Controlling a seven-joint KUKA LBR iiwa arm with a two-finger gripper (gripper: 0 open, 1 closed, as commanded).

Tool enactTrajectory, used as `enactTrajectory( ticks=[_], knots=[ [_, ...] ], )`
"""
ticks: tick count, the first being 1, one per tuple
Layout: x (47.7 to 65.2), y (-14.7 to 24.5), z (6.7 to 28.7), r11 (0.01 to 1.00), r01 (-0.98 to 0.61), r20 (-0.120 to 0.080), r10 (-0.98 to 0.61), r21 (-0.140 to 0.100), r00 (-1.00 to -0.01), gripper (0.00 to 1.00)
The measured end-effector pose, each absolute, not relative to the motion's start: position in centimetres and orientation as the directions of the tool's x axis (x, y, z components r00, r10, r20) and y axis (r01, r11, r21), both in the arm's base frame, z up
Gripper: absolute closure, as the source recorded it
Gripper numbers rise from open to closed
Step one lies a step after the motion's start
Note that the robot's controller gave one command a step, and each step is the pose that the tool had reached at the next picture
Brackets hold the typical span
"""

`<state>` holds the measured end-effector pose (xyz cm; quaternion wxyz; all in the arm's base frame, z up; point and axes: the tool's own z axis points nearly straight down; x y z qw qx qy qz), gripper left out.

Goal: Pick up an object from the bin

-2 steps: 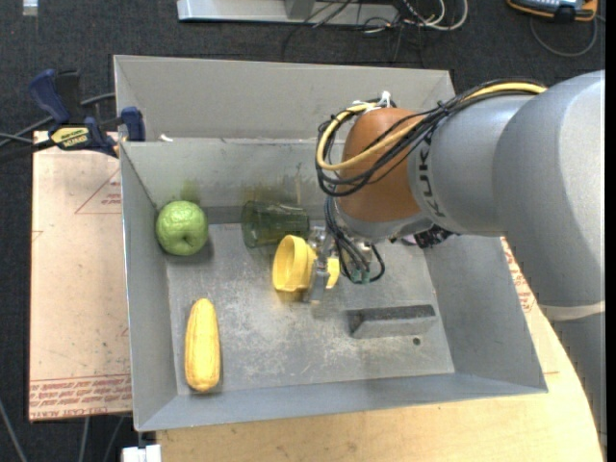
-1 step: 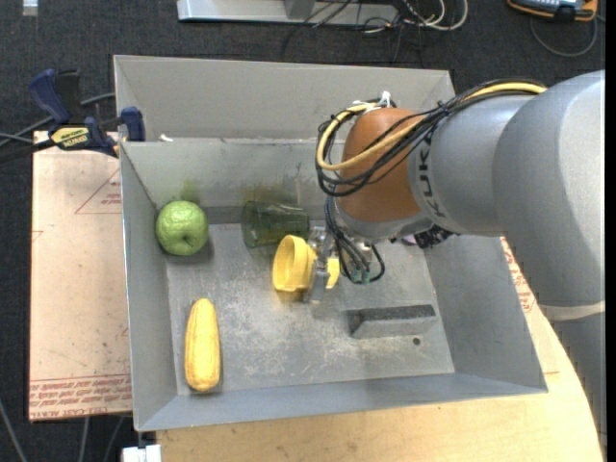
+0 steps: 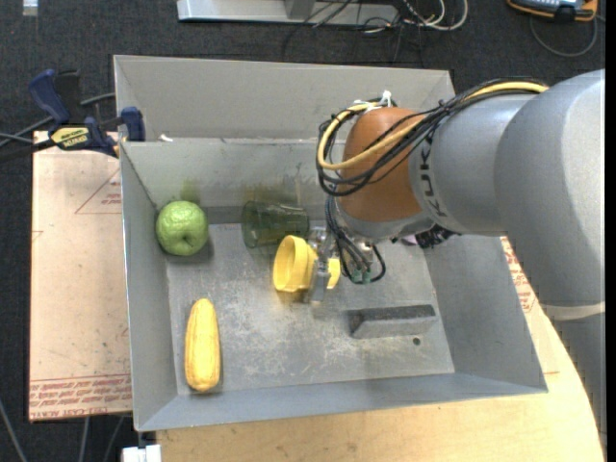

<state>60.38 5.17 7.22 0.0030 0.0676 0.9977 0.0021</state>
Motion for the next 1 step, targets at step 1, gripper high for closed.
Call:
enactTrajectory(
  ticks=[1],
  knots=[
    [60.22, 5.16, 8.79, 0.991, 0.135, 0.0, 0.135, 0.004, -0.991, 1.0]
  ],
)
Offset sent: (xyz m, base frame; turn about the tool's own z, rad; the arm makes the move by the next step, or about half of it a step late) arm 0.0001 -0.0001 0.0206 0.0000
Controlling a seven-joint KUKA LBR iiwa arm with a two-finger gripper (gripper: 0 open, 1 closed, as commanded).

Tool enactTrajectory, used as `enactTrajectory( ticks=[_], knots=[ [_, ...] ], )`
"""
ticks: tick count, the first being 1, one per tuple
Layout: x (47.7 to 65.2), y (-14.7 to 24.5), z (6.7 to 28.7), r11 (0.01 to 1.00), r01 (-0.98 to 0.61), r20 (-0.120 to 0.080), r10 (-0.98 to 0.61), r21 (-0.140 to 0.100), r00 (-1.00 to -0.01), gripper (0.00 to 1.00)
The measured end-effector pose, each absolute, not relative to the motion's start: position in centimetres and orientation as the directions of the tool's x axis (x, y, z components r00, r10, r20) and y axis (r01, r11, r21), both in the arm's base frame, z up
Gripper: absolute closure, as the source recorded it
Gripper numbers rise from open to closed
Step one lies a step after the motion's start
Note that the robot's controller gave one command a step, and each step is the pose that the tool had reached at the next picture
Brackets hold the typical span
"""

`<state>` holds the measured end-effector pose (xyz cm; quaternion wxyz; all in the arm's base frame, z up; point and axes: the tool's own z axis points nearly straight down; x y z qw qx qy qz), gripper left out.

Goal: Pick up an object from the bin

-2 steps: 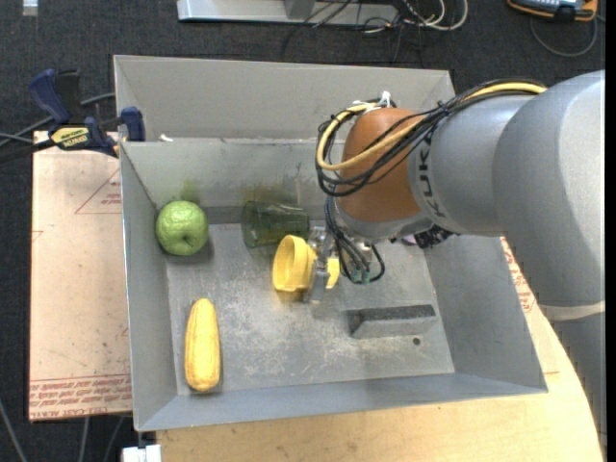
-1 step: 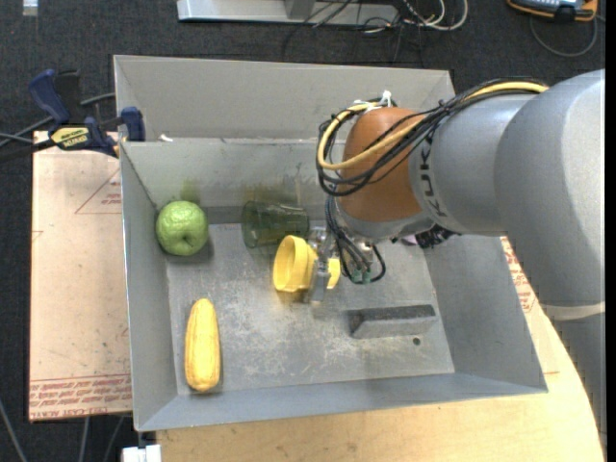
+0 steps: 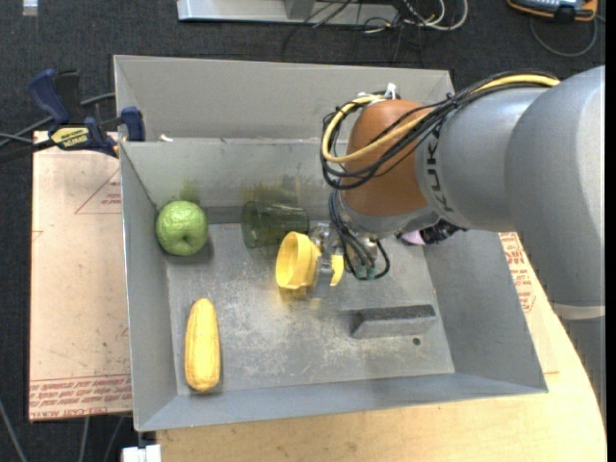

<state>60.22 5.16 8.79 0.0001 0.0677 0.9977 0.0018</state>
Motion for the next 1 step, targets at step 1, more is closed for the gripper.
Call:
enactTrajectory(
  ticks=[1],
  knots=[
    [60.36, 5.16, 10.43, 0.991, 0.135, -0.005, 0.135, 0.005, -0.991, 1.0]
  ],
)
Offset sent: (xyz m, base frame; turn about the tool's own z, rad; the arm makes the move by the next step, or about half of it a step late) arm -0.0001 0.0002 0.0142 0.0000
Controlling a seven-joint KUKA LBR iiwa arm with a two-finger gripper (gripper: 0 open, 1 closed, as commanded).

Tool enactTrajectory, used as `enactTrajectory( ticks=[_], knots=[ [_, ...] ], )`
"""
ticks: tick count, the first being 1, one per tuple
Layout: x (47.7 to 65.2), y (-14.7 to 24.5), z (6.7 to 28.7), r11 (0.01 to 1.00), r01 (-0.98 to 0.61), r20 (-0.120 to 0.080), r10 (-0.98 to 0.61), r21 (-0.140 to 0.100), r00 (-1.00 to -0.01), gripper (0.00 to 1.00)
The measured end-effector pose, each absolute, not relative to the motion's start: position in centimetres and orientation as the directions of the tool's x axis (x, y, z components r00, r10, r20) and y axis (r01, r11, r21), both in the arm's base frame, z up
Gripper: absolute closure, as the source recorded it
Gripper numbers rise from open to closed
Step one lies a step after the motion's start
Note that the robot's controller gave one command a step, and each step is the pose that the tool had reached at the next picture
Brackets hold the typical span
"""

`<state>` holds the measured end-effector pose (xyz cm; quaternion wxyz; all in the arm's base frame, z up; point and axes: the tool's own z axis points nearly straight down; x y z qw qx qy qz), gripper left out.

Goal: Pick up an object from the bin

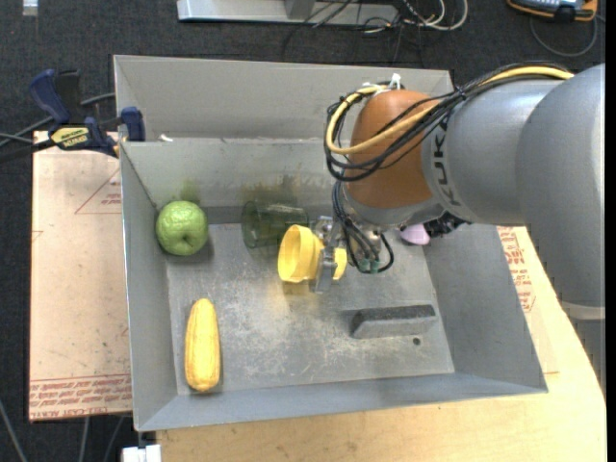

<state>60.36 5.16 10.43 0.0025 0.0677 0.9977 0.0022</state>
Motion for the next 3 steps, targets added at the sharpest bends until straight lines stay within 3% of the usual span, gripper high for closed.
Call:
enactTrajectory(
  ticks=[3],
  knots=[
    [60.4, 5.2, 14.1, 0.991, 0.135, -0.006, 0.135, 0.006, -0.991, 1.0]
  ],
)
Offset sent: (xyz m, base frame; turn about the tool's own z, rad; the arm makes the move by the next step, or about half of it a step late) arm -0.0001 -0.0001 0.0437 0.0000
